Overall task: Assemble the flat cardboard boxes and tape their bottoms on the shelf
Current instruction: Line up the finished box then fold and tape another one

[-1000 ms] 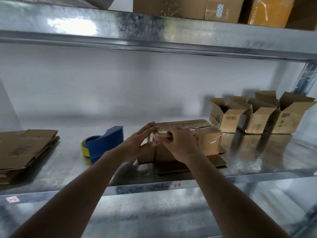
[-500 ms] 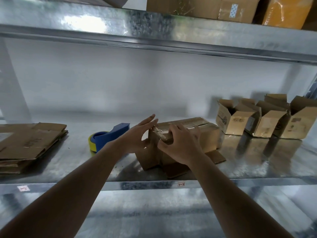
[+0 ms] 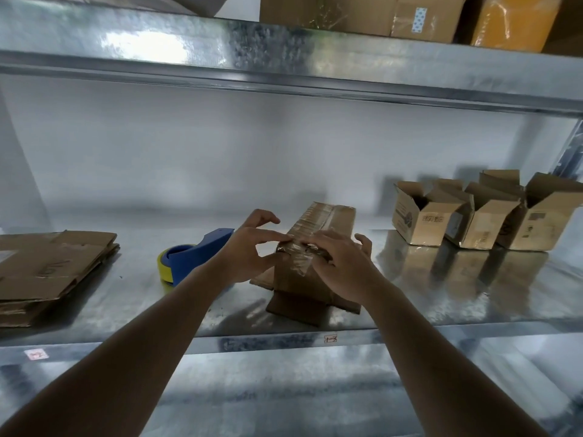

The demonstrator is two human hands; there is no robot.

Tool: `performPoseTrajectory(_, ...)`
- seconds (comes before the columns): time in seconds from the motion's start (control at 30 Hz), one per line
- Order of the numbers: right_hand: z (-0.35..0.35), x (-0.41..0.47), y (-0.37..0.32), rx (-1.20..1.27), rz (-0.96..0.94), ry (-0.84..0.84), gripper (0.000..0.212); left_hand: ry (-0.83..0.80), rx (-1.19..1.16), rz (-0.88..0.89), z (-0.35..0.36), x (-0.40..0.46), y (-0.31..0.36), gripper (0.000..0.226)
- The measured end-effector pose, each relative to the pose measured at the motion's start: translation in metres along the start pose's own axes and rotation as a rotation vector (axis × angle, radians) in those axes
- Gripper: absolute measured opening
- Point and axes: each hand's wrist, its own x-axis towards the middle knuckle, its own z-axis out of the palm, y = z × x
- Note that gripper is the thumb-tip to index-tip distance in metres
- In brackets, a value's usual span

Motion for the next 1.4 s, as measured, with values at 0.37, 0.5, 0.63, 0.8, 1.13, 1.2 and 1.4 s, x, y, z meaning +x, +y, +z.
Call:
performPoseTrajectory(0.37,0.028,-0.002,0.031,0.079,-0.198,0.291,0.034,-0.073,-0.053,-0.036,0.002,0.002,0.014,0.037)
performPoseTrajectory(0.5,0.027,0.002,0.026,0.059,-0.152,0.325,0.03,-0.102,0.01,-0.009,0.0,0.003,0.015,0.036)
performPoseTrajectory(0.63,0.022,-0.002,0.025,0.103,-0.123,0.334,0.052,-0.109,-0.003,0.009,-0.001,0.003,0.015,0.034)
performPoseTrajectory(0.8,0.021,-0.009,0.033,0.118,-0.118,0.334,0.05,-0.091,-0.046,0.028,0.003,-0.004,0.014,0.034)
performPoseTrajectory(1.13,0.021,-0.016,0.036,0.116,-0.185,0.283,0.036,-0.067,-0.072,-0.068,0.015,-0.015,0.009,0.058)
performPoseTrajectory(1.2,0.02,-0.016,0.04,0.146,-0.212,0.276,0.036,-0.068,-0.057,-0.088,0.016,-0.018,0.009,0.058)
performPoseTrajectory(1.4,0.024,-0.016,0.039,0.178,-0.218,0.307,0.034,-0.197,-0.015,-0.167,0.025,-0.03,-0.008,0.064)
